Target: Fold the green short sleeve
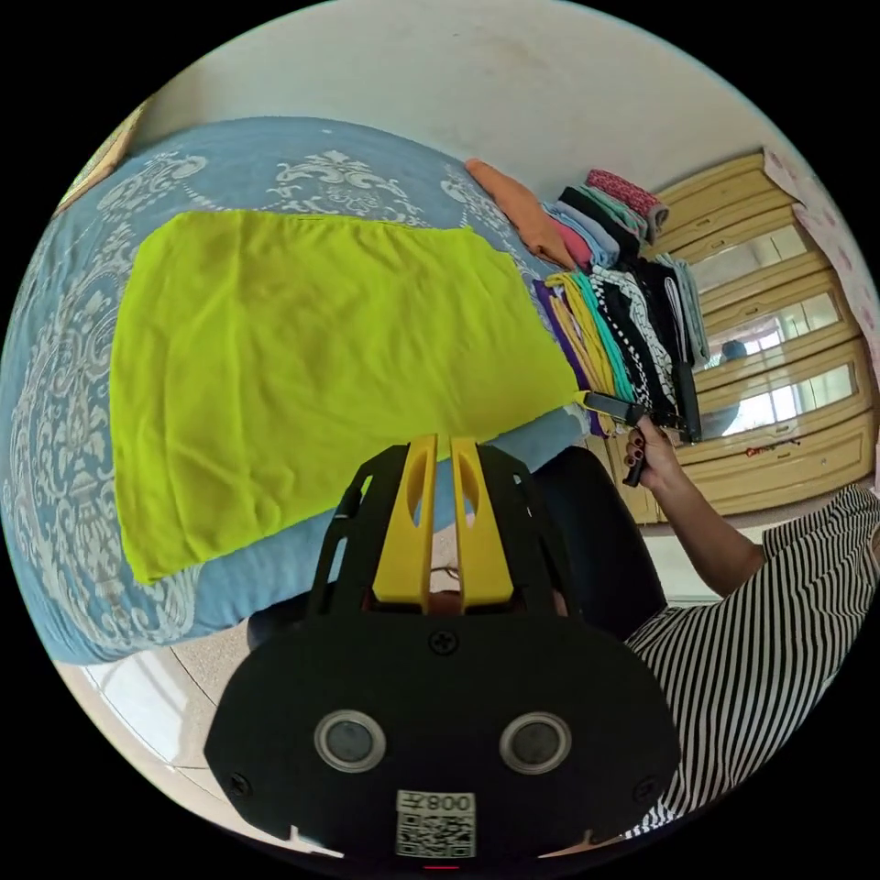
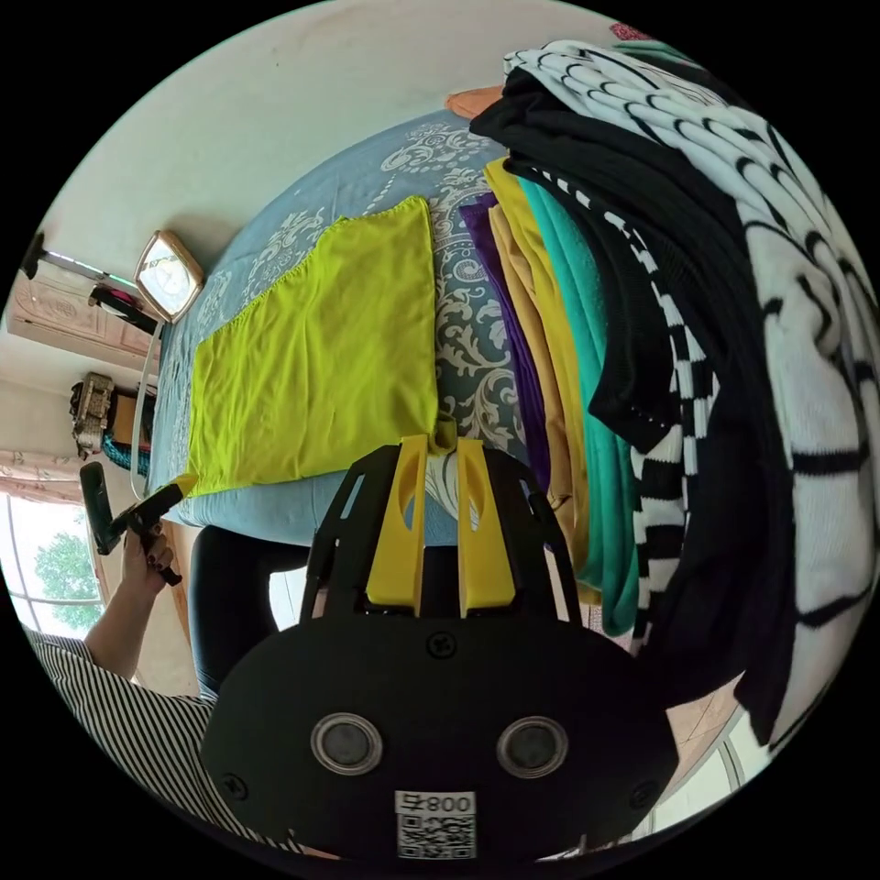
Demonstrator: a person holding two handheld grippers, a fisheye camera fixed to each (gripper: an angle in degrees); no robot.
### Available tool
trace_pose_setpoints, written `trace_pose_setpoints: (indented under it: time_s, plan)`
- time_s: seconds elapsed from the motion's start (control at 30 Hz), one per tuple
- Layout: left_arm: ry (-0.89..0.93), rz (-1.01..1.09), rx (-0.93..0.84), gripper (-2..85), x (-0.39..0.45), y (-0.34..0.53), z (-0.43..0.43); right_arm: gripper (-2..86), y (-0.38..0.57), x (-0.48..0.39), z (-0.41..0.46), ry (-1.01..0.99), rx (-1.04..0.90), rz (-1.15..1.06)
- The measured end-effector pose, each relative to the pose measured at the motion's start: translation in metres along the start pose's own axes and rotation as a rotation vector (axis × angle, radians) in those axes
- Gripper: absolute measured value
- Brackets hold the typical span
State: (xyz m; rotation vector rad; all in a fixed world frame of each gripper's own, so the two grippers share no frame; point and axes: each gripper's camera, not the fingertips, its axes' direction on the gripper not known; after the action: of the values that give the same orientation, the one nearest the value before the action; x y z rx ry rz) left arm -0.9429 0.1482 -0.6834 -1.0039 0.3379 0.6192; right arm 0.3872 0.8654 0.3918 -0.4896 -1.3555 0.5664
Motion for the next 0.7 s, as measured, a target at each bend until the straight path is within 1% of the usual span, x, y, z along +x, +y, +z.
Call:
trace_pose_setpoints:
  time_s: [0.1, 0.17, 0.23, 0.33, 0.43, 0.5, 0.63, 0.7]
  plan:
    - [0.025, 0.125, -0.053, 3.4, 0.048, -0.016, 0.036, 3.6, 0.002, 0.015, 0.001, -0.014, 0.003, 0.013]
    - [0.032, 0.198, -0.082, 3.8, 0.078, -0.023, 0.057, 2.0, 0.003, 0.022, 0.0, -0.057, -0.009, -0.018]
    - [0.029, 0.272, -0.104, 4.4, 0.109, -0.03, 0.077, 1.5, 0.004, 0.027, -0.004, -0.068, -0.005, -0.033]
    - [0.008, 0.4, -0.117, 6.0, 0.163, -0.04, 0.107, 1.2, 0.005, 0.034, -0.017, -0.142, 0.027, -0.048]
    - [-0.072, 0.541, -0.12, 7.6, 0.218, -0.047, 0.137, 1.0, 0.002, 0.036, -0.028, -0.185, 0.044, -0.078]
    - [-0.173, 0.635, -0.111, 8.5, 0.258, -0.052, 0.159, 1.0, 0.0, 0.035, -0.032, -0.199, 0.049, -0.105]
    - [-0.257, 0.721, -0.111, 8.2, 0.3, -0.058, 0.188, 0.9, -0.008, 0.033, -0.039, -0.244, 0.057, -0.15]
    - [-0.308, 0.735, -0.11, 6.0, 0.316, -0.06, 0.203, 0.9, -0.012, 0.033, -0.039, -0.268, 0.058, -0.164]
